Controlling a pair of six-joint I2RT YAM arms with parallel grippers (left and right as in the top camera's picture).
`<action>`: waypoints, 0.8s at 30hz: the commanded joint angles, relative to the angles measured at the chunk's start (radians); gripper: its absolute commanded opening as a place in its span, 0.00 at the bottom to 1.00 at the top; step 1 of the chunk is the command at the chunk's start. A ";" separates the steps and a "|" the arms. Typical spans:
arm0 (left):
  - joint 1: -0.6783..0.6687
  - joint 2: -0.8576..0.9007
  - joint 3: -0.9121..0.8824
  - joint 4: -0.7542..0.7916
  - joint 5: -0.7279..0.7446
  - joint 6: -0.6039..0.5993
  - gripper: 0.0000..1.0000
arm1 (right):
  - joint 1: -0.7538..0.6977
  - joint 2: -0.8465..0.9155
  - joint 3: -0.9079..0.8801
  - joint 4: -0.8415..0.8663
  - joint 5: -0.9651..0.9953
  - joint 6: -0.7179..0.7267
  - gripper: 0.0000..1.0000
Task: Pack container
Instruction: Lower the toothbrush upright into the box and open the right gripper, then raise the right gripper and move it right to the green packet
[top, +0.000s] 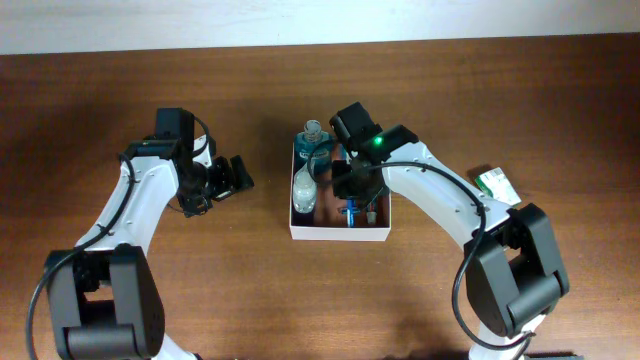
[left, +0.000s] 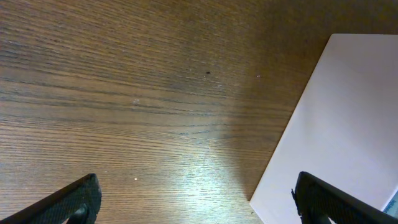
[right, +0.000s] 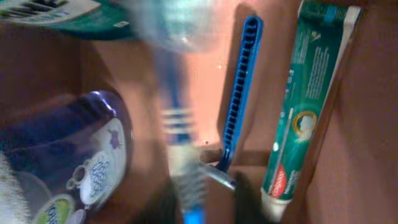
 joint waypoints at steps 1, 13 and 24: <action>0.002 0.009 -0.006 0.000 0.000 0.002 0.99 | 0.008 0.016 -0.008 0.006 -0.009 -0.003 0.38; 0.002 0.009 -0.006 0.000 0.000 0.002 0.99 | -0.006 -0.003 0.101 -0.070 -0.013 -0.042 0.46; 0.002 0.009 -0.006 0.000 0.000 0.002 0.99 | -0.228 -0.064 0.366 -0.407 0.005 -0.171 0.46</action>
